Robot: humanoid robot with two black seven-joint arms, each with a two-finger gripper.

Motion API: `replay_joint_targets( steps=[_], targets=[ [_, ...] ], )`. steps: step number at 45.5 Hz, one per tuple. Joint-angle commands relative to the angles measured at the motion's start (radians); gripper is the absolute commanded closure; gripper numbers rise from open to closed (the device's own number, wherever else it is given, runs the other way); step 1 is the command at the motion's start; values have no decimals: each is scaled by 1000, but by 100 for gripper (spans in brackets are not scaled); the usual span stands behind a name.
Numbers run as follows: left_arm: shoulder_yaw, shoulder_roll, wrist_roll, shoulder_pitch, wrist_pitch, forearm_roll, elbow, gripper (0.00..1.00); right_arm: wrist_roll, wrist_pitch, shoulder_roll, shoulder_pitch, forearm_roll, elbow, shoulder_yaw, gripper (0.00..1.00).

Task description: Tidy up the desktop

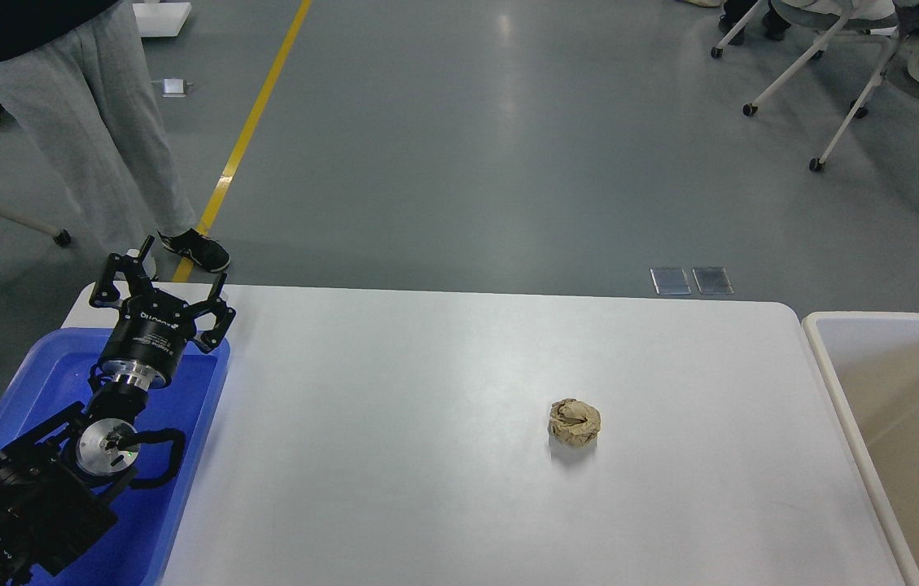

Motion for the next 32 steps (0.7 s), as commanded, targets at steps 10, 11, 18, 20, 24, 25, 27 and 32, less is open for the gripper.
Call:
replay_joint_targets(
  steps=[10, 11, 18, 20, 24, 25, 27, 32],
  targets=[
    [0, 0, 0, 1, 0, 0, 0, 0, 0, 3, -33, 23, 1, 11, 133, 8],
    [0, 0, 0, 1, 0, 0, 0, 0, 0, 5, -44, 24, 1, 15, 151, 4],
    [0, 0, 0, 1, 0, 0, 0, 0, 12, -3, -72, 61, 1, 30, 302, 3],
    [0, 0, 0, 1, 0, 0, 0, 0, 12, -3, -73, 70, 1, 27, 317, 3],
    [0, 0, 0, 1, 0, 0, 0, 0, 14, 14, -95, 75, 1, 47, 348, 3],
    [0, 0, 0, 1, 0, 0, 0, 0, 14, 15, -98, 76, 1, 56, 361, 3],
    [0, 0, 0, 1, 0, 0, 0, 0, 14, 20, -118, 76, 1, 103, 401, 2],
    [0, 0, 0, 1, 0, 0, 0, 0, 14, 38, -236, 41, 1, 313, 582, 2]
  ],
)
